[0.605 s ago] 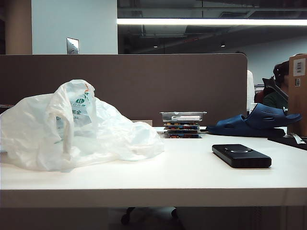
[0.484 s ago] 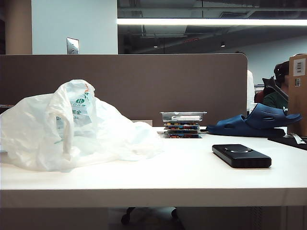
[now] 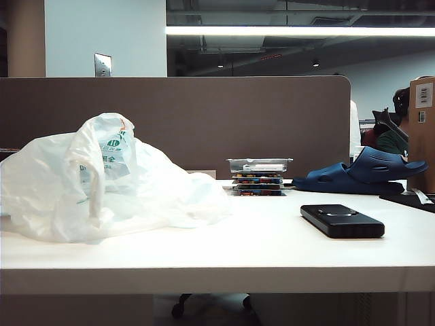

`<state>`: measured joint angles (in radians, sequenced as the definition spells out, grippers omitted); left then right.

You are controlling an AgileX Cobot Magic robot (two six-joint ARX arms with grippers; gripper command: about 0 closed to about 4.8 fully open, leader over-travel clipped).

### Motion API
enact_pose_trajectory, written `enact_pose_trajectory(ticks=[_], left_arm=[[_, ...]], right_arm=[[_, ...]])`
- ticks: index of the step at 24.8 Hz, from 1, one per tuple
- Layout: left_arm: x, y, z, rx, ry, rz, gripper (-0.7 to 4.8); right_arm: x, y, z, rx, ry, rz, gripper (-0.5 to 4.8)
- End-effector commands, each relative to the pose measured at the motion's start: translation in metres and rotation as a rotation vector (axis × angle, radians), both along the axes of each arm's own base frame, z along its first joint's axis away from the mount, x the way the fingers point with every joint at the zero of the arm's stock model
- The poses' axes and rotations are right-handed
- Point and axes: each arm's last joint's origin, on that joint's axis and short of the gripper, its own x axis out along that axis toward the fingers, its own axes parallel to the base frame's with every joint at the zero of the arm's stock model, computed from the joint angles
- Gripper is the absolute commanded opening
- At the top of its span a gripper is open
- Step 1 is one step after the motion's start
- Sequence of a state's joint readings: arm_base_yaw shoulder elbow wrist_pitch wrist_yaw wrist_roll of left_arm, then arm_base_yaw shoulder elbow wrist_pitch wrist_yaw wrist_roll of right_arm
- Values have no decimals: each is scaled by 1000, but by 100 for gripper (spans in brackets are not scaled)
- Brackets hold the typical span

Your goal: Put the power bank into the bag.

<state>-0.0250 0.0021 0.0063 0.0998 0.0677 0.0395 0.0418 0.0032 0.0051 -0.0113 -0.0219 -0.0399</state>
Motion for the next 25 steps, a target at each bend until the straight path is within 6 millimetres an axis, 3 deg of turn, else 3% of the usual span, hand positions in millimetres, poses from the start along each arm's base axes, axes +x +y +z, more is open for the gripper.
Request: enact_pose_trajectory(ticks=[1, 9, 13, 18, 25], left_arm=[[0, 0, 1, -1, -7, -14, -6], [-2, -7, 1, 24, -5, -253, -6], [-4, -12, -2, 33, 21, -437, -6], [-6, -16, -7, 3, 91, -603, -6], [-7, -16, -11, -6, 129, -632, -6]], right_arm=[[0, 0, 5, 1, -57, 8, -6], [-4, 0, 21, 22, -83, 8, -6], [-12, 0, 42, 24, -61, 8, -6], [-34, -1, 84, 46, -60, 9, -6], [-48, -1, 115, 47, 29, 28, -6]])
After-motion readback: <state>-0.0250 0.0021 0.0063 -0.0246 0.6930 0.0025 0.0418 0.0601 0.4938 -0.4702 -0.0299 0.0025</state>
